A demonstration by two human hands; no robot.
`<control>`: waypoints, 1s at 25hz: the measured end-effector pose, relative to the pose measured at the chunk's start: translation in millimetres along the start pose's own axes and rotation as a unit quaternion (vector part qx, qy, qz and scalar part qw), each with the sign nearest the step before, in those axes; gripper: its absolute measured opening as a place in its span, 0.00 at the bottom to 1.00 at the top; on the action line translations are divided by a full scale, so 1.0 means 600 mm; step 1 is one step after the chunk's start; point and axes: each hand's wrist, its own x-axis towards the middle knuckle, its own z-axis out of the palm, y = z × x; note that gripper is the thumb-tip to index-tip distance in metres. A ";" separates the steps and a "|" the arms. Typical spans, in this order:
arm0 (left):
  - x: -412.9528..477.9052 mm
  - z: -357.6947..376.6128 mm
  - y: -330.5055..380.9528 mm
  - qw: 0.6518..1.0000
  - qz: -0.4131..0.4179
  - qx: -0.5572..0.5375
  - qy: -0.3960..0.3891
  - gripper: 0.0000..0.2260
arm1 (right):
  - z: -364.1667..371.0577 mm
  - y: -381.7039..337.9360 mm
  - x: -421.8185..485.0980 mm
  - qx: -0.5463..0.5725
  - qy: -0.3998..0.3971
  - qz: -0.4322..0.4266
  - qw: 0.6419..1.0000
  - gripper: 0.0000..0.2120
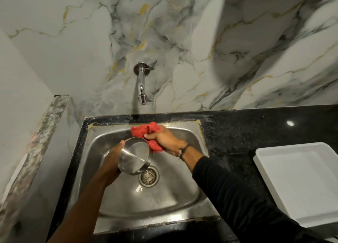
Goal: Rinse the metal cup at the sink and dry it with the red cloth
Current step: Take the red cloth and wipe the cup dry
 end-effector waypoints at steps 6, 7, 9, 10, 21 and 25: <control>0.003 -0.029 -0.003 0.995 -0.025 -0.082 0.046 0.22 | 0.024 0.028 -0.035 0.038 0.040 0.015 0.998 0.22; 0.001 -0.029 -0.007 0.992 -0.028 -0.109 0.055 0.22 | 0.025 0.034 -0.041 0.048 0.043 0.006 0.998 0.21; 0.000 -0.021 -0.017 0.983 -0.027 -0.167 0.072 0.19 | 0.029 0.040 -0.048 0.050 0.064 -0.006 0.997 0.19; 0.003 -0.014 -0.022 0.978 -0.029 -0.192 0.080 0.19 | 0.027 0.040 -0.047 0.038 0.075 -0.009 0.996 0.18; 0.019 0.080 0.011 0.903 -0.060 -0.281 0.318 0.23 | 0.052 0.028 -0.014 -0.034 0.151 -0.063 0.986 0.20; 0.005 0.102 0.024 0.877 -0.068 -0.314 0.357 0.24 | 0.086 0.081 -0.031 0.010 0.141 -0.065 0.988 0.22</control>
